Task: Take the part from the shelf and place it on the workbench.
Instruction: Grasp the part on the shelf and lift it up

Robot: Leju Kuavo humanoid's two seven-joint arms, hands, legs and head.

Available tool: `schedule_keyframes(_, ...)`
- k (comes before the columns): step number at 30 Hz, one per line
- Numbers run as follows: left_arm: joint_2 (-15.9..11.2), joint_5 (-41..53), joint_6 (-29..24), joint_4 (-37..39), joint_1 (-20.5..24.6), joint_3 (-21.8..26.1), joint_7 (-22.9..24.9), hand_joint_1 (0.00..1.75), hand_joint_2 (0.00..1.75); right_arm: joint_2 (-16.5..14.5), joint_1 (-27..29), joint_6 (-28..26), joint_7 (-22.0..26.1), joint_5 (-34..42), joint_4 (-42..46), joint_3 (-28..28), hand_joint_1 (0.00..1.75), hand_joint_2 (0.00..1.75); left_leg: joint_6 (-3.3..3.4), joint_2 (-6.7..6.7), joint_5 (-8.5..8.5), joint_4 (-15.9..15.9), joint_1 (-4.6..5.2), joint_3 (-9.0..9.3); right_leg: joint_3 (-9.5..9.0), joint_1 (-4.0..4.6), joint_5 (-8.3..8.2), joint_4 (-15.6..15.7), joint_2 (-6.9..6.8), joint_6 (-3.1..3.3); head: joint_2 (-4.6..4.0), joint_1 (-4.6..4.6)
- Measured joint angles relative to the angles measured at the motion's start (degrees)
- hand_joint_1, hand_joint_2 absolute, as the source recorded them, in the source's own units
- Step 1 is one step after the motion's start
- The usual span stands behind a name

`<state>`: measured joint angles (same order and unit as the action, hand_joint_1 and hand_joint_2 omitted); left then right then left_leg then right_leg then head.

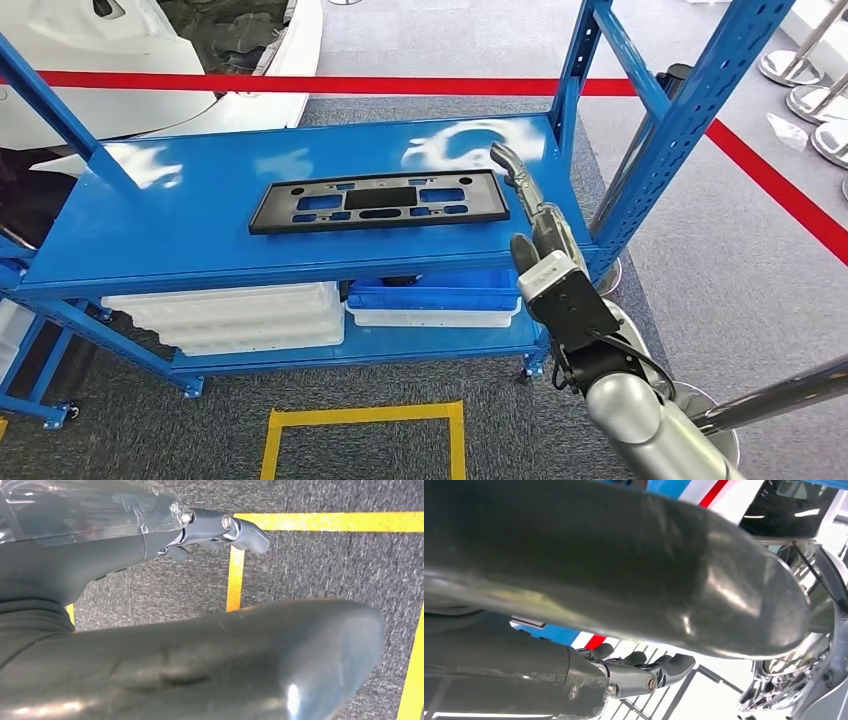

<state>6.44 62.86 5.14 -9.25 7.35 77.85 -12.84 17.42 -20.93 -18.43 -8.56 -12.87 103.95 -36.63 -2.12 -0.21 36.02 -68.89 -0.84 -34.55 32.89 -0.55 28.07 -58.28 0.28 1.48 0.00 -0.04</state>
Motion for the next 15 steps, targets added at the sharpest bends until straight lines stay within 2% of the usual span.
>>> schedule_keyframes(1,0.0,0.0,0.0,0.0,-0.1,0.0,0.0,0.00,0.00,0.0,0.1,0.0,0.0,0.0,0.0,0.0,0.00,0.00,-0.09,0.00,0.70,-3.4,-0.01,-2.35,-0.35,0.07,0.35,0.0,-0.01,0.11,0.00,-0.23)
schedule_keyframes(2,0.0,0.0,0.0,0.0,-0.2,0.0,0.0,0.00,0.00,0.0,0.1,-0.1,0.0,0.0,0.0,0.0,0.00,0.00,-0.12,0.00,0.37,-5.2,-0.01,-4.07,-0.80,0.12,0.77,0.0,0.03,0.16,0.00,-0.42)
schedule_keyframes(3,0.0,0.0,0.0,0.0,-0.3,0.0,0.0,0.00,0.00,0.0,0.2,-0.1,0.0,0.0,0.0,0.0,0.00,0.00,-0.06,0.00,-1.24,-4.8,0.00,-4.74,-1.40,0.15,1.22,0.0,0.09,0.13,0.00,-0.61)
schedule_keyframes(5,0.0,0.0,0.0,0.0,-0.5,0.0,0.0,0.00,0.00,0.0,0.2,-0.1,0.0,0.0,0.0,0.0,0.00,0.00,0.39,-0.01,-6.68,1.8,0.06,-3.18,-2.81,0.17,2.29,0.0,0.19,-0.07,0.00,-1.01)
schedule_keyframes(6,0.0,0.0,0.0,0.0,-0.5,0.0,0.0,0.00,0.00,0.0,0.2,-0.1,0.0,0.0,0.0,0.0,0.00,0.00,0.72,-0.03,-8.71,5.0,0.23,-2.15,-3.33,0.24,2.79,-0.1,0.22,-0.26,0.00,-1.16)
schedule_keyframes(7,0.0,0.0,0.0,0.0,-0.5,0.0,0.0,0.00,0.00,0.0,0.2,-0.1,0.0,0.0,0.0,0.0,0.00,0.00,1.12,-0.04,-9.65,7.5,0.42,-1.22,-3.56,0.26,3.18,-0.1,0.27,-0.52,0.00,-1.30)
schedule_keyframes(9,-0.1,0.0,-0.1,0.0,-0.5,0.0,-0.1,0.00,0.00,0.0,0.2,-0.1,0.0,0.0,0.0,0.0,0.00,0.00,1.75,-0.03,-9.27,8.9,0.81,-0.63,-3.51,0.26,3.53,-0.1,0.37,-1.07,0.00,-1.36)
schedule_keyframes(12,-0.1,-0.1,-0.1,0.0,-0.5,0.0,-0.1,0.00,0.00,0.0,0.1,-0.1,0.1,0.0,0.0,0.2,0.00,0.00,2.48,0.02,-8.82,10.0,0.36,0.37,-3.55,0.21,4.45,-0.9,0.26,-2.01,0.00,-1.14)
schedule_keyframes(13,-0.1,-0.1,-0.1,0.0,-0.4,0.0,-0.1,0.00,0.00,0.0,-0.1,-0.1,0.2,0.0,0.0,0.3,0.00,0.00,2.75,0.05,-8.69,10.4,0.14,0.90,-2.66,0.19,5.39,-3.0,0.18,-2.31,0.00,-0.85)
schedule_keyframes(14,-0.1,-0.1,0.0,0.0,-0.4,0.0,-0.2,0.00,0.00,0.0,-0.2,-0.1,0.4,0.0,0.0,0.4,0.00,0.00,3.00,0.07,-8.48,10.7,0.03,1.36,-0.88,0.07,6.65,-6.4,0.11,-2.55,0.00,-0.49)
schedule_keyframes(15,-0.1,-0.2,0.0,0.0,-0.4,0.0,-0.2,0.00,0.00,0.0,-0.2,-0.1,0.5,0.1,0.0,0.4,0.00,0.00,3.21,0.09,-8.17,10.7,-0.01,1.72,1.68,-0.03,7.95,-10.6,0.08,-2.76,0.00,-0.08)
